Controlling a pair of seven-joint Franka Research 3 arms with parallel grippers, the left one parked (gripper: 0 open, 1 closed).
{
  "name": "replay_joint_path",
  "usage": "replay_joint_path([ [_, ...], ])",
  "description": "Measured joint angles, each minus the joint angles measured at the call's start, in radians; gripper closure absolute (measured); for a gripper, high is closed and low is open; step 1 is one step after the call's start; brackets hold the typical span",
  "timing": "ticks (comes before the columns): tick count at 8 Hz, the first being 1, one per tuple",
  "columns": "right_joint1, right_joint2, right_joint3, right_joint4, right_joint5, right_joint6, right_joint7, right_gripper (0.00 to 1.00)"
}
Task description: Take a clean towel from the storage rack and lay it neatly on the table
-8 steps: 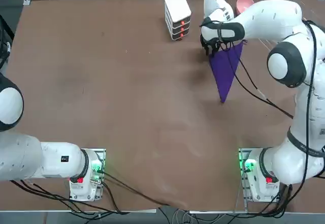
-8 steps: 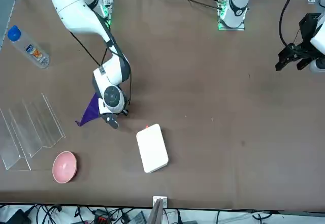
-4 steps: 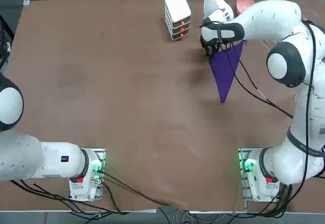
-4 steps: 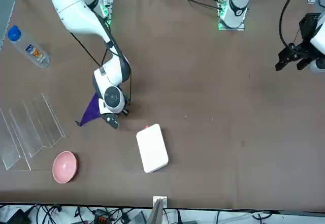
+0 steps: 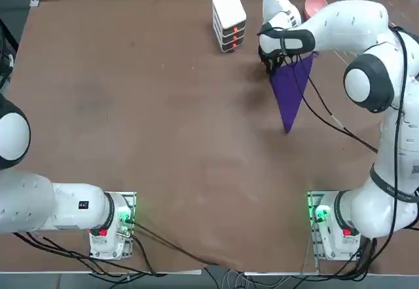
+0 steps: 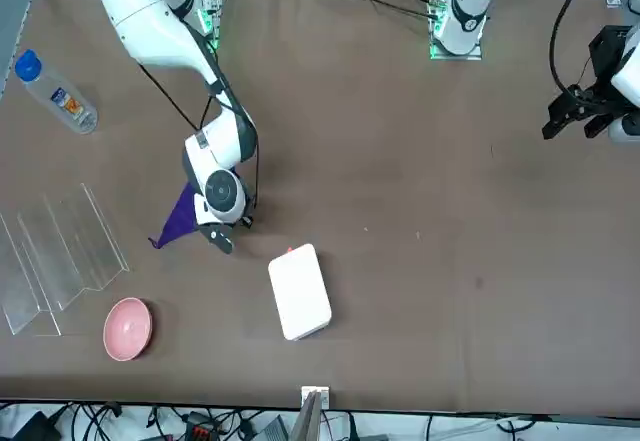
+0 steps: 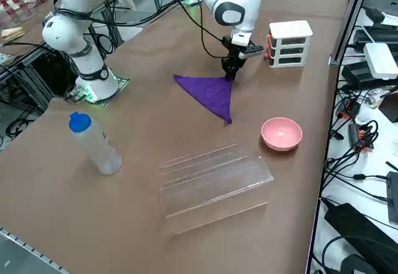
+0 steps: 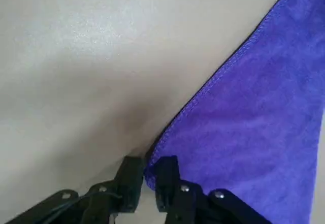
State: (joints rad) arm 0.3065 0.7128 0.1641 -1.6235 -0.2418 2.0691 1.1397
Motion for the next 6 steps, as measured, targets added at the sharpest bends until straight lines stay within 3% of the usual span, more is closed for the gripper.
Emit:
replay_joint_path([
  [6, -0.001, 0.0, -0.004, 0.004, 0.0, -0.039, 0.0, 0.85],
])
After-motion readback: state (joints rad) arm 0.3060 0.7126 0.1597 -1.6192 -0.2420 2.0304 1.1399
